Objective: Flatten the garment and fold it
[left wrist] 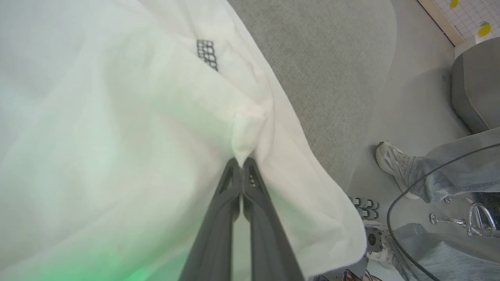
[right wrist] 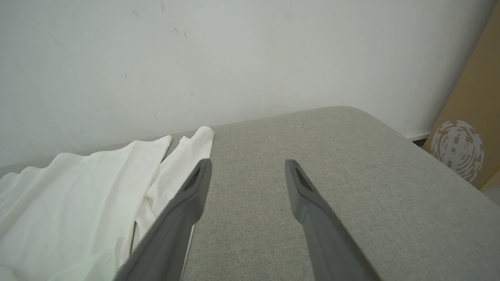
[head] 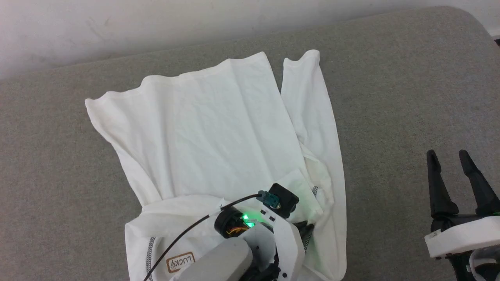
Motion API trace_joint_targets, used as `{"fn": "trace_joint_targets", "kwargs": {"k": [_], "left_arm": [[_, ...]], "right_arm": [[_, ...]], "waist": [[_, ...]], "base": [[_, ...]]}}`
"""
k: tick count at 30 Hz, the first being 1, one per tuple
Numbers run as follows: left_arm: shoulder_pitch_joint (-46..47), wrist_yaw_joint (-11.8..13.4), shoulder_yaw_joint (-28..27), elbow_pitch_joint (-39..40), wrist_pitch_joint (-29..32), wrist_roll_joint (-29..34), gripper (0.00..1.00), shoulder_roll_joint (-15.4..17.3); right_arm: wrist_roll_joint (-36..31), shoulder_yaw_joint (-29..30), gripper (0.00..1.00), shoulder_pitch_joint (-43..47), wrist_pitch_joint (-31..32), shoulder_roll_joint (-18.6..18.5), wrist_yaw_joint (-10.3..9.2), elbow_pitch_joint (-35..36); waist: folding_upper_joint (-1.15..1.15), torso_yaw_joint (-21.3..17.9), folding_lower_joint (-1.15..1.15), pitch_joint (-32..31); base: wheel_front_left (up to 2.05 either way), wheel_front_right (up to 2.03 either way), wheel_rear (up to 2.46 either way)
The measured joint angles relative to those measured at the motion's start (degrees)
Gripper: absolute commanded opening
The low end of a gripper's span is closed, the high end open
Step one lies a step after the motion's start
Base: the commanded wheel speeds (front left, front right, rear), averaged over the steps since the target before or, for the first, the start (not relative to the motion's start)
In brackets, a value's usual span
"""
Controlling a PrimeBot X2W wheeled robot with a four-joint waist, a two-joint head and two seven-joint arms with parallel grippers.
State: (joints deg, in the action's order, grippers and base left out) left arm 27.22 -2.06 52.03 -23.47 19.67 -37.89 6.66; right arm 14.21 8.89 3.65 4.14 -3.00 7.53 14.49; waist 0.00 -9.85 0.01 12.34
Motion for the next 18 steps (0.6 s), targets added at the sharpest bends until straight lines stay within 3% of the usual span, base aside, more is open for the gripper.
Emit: {"fn": "trace_joint_targets", "kwargs": {"k": [8, 18], "left_arm": [[-1.2, 0.7, -3.6, 6.6, -14.5, 1.2, 1.0, -0.6], [-6.3, 11.2, -16.9, 15.8, -30.8, 3.3, 1.0, 6.4]], "right_arm": [[-1.7, -1.6, 1.0, 0.0, 0.7, 0.0, 0.0, 0.2], [-4.7, -3.6, 1.0, 0.9, 2.9, 0.0, 0.0, 1.2]], "waist": [[0.0, 2.0, 0.0, -1.1], [0.0, 6.1, -0.01, -4.4]], "base": [[0.0, 0.0, 0.0], [0.0, 0.0, 0.0]]}}
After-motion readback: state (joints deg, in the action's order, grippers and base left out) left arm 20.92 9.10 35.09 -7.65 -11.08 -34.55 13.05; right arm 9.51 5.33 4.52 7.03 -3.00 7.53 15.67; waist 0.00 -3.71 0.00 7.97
